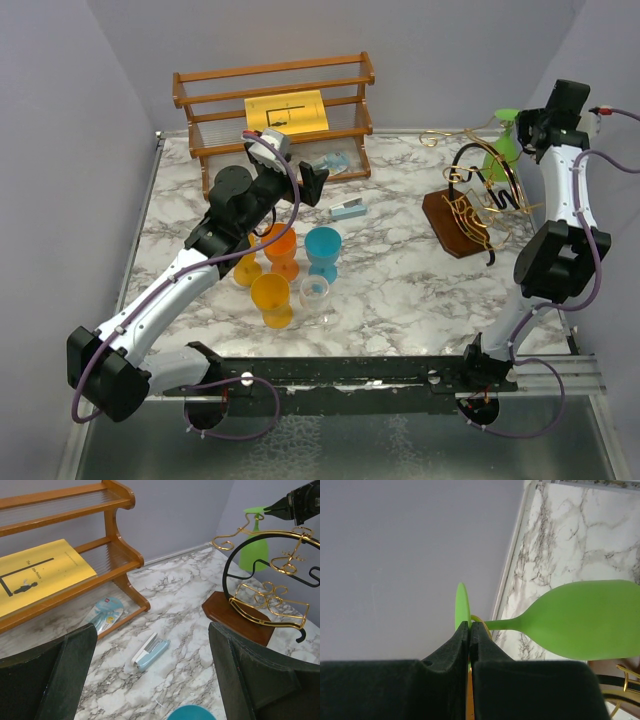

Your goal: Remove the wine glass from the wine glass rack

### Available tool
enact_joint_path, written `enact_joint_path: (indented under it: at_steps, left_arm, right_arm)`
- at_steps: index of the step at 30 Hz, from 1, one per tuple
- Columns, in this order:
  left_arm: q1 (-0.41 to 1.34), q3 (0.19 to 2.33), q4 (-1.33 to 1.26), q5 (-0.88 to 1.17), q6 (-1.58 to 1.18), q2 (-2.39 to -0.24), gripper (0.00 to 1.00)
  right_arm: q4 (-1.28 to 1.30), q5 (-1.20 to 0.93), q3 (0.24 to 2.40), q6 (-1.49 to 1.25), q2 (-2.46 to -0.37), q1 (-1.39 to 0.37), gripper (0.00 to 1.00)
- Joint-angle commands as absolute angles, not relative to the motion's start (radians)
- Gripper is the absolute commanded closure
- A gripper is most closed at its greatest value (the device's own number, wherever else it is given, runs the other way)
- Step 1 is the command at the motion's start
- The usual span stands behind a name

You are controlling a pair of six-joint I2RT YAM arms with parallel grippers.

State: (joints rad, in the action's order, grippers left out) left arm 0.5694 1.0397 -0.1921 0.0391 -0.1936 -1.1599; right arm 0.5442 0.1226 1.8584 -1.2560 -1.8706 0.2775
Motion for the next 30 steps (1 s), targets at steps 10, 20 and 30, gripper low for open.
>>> enact_joint_path:
  at_steps: [10, 20, 30]
  left_arm:
    - [0.546, 1.057, -0.214, 0.071, -0.209, -1.155, 0.04]
    - [0.532, 1.059, -0.217, 0.086, -0.226, -1.152, 0.05]
    - [0.526, 1.06, -0.216, 0.089, -0.234, -1.15, 0.05]
  right_arm:
    - [0.337, -0.128, 1.829, -1.24, -1.868, 0.288, 0.99]
    - [0.337, -0.185, 1.753, -1.246, -1.793, 0.288, 0.99]
    - [0.501, 0.015, 1.724, -1.239, -1.659, 0.288, 0.99]
